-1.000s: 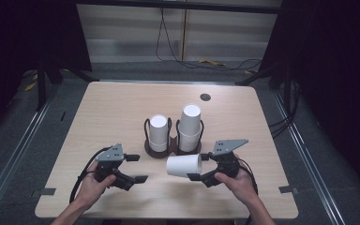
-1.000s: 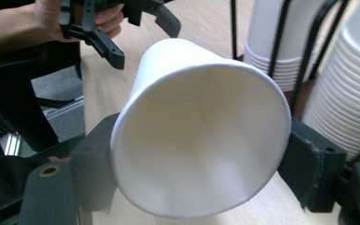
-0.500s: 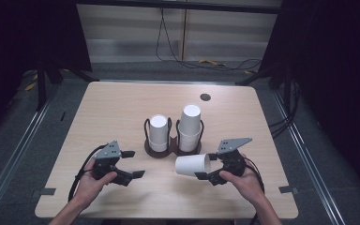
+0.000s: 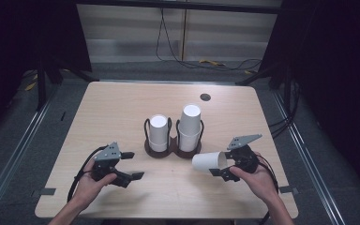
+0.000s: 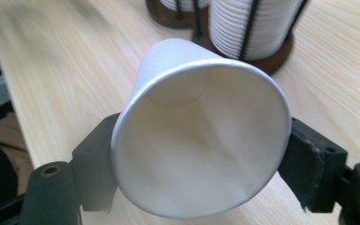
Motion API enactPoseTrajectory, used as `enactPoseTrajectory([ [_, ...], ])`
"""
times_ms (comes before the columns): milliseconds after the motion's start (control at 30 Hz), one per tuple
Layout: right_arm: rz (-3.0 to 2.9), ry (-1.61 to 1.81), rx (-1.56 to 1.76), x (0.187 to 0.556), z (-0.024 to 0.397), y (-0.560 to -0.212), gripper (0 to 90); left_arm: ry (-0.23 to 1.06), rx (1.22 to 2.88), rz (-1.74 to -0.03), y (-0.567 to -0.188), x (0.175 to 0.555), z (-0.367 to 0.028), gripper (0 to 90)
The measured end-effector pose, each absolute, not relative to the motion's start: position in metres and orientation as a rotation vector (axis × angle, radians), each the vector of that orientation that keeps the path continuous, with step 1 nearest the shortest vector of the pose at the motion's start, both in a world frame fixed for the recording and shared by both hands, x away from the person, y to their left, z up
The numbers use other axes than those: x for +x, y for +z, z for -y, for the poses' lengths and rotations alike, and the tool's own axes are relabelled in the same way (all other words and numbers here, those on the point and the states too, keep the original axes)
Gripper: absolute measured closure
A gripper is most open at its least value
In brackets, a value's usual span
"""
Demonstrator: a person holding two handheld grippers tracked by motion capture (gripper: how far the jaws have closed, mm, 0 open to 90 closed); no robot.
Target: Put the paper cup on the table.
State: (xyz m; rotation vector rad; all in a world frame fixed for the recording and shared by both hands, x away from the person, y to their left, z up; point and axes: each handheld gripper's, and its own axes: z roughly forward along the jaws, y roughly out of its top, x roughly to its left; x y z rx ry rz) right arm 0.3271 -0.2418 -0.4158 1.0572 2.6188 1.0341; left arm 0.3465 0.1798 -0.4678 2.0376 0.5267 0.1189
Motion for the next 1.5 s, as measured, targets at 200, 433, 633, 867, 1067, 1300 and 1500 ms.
enactPoseTrajectory([
  [200,-2.610,0.934,1.126,0.337,0.250,-0.409,23.0,0.122,2.036,-0.525,-0.468,0.346,-0.180,15.8],
  [433,-2.607,0.799,1.176,0.348,0.253,-0.402,23.0,0.124,2.046,-0.519,-0.468,0.346,-0.181,15.8],
  [633,-2.641,0.665,1.226,0.363,0.256,-0.396,22.8,0.131,2.042,-0.520,-0.467,0.346,-0.183,15.8],
  [867,-2.656,0.522,1.248,0.382,0.263,-0.393,22.7,0.132,2.043,-0.521,-0.467,0.346,-0.183,15.8],
  [1067,-2.664,0.385,1.258,0.397,0.260,-0.391,22.6,0.129,2.048,-0.521,-0.468,0.346,-0.183,15.8],
  [1300,-2.686,0.243,1.280,0.412,0.258,-0.388,22.2,0.135,2.044,-0.526,-0.468,0.345,-0.185,15.8],
  [1500,-2.700,0.136,1.298,0.424,0.257,-0.388,22.2,0.129,2.046,-0.527,-0.469,0.345,-0.184,15.8],
])
